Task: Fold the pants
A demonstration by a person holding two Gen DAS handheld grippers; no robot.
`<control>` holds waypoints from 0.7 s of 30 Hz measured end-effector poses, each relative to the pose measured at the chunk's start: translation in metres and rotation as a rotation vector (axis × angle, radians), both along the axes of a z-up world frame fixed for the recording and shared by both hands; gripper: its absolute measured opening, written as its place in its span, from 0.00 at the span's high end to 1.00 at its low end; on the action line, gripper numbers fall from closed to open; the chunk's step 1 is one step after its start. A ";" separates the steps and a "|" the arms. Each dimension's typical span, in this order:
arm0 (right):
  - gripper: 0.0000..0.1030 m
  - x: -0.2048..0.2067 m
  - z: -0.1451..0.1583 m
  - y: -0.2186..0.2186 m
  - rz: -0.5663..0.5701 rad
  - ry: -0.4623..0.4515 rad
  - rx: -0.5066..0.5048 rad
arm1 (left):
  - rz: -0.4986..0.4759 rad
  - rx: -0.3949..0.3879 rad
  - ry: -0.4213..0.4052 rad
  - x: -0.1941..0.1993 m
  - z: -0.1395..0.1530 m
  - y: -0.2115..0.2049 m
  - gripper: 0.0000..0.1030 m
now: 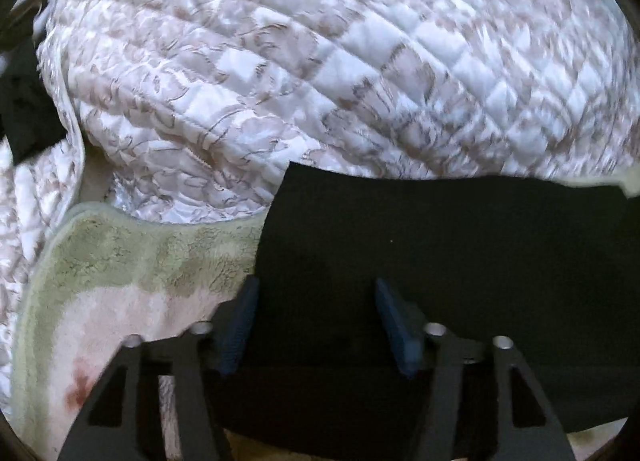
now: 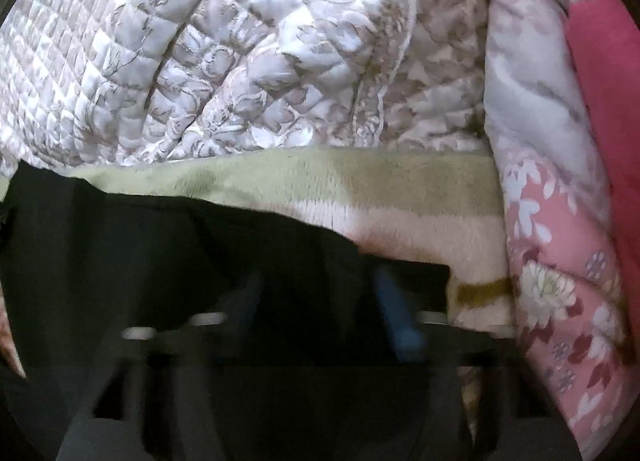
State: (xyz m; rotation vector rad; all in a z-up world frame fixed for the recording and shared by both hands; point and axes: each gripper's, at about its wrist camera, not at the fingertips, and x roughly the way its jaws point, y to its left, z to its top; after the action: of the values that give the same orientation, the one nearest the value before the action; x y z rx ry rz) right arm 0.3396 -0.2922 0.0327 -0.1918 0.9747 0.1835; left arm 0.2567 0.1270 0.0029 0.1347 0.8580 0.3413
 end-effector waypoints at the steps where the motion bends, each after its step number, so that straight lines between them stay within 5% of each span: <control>1: 0.96 0.001 0.001 0.002 0.001 0.005 -0.007 | 0.002 0.020 0.002 -0.001 -0.001 -0.001 0.60; 5: 0.97 -0.013 0.020 0.009 0.017 -0.044 0.007 | -0.033 0.006 -0.025 -0.011 0.014 -0.001 0.96; 15: 0.97 -0.142 0.131 -0.010 0.090 -0.261 0.224 | -0.088 -0.121 -0.224 -0.109 0.107 -0.004 0.96; 18: 0.97 -0.186 0.127 -0.026 0.085 -0.254 0.266 | -0.082 -0.178 -0.268 -0.163 0.115 -0.001 0.96; 21: 0.96 -0.232 0.093 -0.049 0.026 -0.154 0.286 | -0.076 -0.242 -0.256 -0.209 0.102 0.002 0.95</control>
State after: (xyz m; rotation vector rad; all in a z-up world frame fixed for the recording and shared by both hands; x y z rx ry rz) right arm 0.1073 -0.3416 0.1255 0.0430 0.7828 0.3246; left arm 0.0478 0.1288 0.1052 -0.0996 0.6328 0.1762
